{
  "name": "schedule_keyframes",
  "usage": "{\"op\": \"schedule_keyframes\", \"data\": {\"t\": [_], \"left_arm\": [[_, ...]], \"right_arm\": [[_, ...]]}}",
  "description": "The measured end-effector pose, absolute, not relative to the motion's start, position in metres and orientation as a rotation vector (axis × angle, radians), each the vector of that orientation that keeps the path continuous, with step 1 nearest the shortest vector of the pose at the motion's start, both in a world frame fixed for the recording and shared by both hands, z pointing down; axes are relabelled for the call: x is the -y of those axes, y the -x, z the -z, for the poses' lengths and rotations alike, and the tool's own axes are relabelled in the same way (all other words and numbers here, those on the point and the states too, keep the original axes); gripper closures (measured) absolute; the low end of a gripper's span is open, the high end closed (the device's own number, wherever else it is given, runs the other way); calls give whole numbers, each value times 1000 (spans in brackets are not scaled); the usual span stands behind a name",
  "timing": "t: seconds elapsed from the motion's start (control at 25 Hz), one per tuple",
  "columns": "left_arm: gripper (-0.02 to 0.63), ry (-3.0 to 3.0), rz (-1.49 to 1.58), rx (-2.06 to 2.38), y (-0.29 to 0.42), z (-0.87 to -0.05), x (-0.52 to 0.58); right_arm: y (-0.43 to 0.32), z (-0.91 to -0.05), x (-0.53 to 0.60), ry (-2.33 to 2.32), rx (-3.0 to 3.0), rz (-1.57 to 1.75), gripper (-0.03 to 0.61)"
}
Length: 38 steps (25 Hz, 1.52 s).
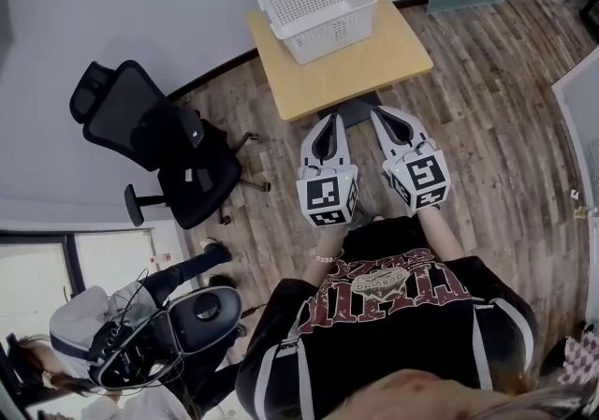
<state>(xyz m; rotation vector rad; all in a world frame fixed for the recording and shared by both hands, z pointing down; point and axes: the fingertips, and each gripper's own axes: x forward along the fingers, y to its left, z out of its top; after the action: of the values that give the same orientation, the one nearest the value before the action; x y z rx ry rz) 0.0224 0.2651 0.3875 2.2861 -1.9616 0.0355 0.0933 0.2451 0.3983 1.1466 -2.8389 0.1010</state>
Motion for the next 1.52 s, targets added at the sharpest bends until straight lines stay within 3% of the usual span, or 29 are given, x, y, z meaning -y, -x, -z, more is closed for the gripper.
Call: {"op": "schedule_keyframes", "data": {"t": [1.52], "left_arm": [[566, -2363, -9, 1805, 85, -395, -130]], "right_arm": [[26, -401, -120, -1225, 2785, -83, 561]]}}
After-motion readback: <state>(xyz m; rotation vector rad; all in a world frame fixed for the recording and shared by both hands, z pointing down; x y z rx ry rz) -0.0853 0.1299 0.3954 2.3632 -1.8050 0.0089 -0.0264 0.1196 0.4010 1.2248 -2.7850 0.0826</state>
